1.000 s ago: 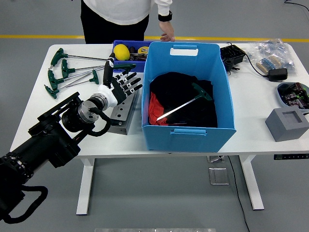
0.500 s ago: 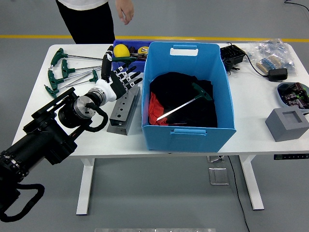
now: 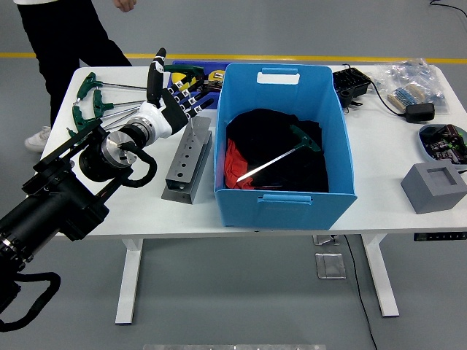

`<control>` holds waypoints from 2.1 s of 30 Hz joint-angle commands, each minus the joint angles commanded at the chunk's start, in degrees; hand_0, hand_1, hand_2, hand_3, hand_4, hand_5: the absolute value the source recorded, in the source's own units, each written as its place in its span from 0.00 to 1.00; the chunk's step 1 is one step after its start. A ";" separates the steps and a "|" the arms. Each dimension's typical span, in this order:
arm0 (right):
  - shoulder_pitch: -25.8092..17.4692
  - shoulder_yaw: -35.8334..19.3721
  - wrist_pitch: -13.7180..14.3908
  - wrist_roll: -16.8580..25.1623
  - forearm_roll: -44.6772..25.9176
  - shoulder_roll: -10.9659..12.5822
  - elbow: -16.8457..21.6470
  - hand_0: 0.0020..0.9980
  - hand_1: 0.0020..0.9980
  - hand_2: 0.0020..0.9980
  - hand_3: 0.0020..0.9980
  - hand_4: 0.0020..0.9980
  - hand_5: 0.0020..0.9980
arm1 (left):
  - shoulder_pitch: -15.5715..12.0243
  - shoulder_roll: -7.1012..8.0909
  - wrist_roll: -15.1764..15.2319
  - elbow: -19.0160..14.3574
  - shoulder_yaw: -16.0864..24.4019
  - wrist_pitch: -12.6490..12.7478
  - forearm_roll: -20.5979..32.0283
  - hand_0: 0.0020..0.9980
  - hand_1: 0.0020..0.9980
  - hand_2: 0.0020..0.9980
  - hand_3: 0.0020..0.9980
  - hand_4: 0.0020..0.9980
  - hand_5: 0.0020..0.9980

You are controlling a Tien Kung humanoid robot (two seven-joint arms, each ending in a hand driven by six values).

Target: Lift tool from toolbox,place it in box,lift tool from toolbox,place it in box

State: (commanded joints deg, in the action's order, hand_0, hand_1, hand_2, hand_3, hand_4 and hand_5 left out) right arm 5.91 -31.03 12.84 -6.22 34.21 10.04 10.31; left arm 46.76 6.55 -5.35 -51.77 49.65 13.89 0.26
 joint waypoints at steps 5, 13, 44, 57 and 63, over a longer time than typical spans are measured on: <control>-0.05 -0.28 0.00 -0.03 0.19 -0.04 0.00 0.65 0.61 0.71 0.55 0.80 0.61 | 0.13 0.41 0.28 -2.77 1.29 0.67 -0.66 0.64 0.73 0.87 0.85 0.91 1.00; -0.06 -0.28 0.00 -0.07 0.21 -0.03 0.00 0.65 0.61 0.71 0.55 0.80 0.61 | 1.82 0.53 0.31 -6.72 2.41 1.33 -2.11 0.65 0.73 0.87 0.85 0.91 1.00; 0.75 1.29 0.21 0.42 -1.09 0.83 0.00 0.65 0.61 0.71 0.56 0.80 0.61 | 9.55 -2.56 -8.15 -5.70 -19.23 -1.17 -2.02 0.63 0.73 0.84 0.87 0.90 1.00; 0.83 1.58 0.20 0.19 0.00 1.29 0.00 0.65 0.61 0.71 0.56 0.80 0.61 | 18.39 -5.02 -23.51 4.55 -24.38 -9.58 -15.28 0.53 0.69 0.82 0.98 0.90 1.00; 0.91 1.57 0.19 0.09 0.29 1.38 0.00 0.65 0.61 0.71 0.56 0.80 0.61 | 18.57 -5.33 -25.94 3.14 -24.51 -12.14 -28.00 0.46 0.67 0.81 1.00 0.93 1.00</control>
State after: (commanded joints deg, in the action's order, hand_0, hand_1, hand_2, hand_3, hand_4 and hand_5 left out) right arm 6.82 -29.46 13.03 -6.13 34.51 11.42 10.31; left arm 65.33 1.22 -31.30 -48.63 25.13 1.75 -27.73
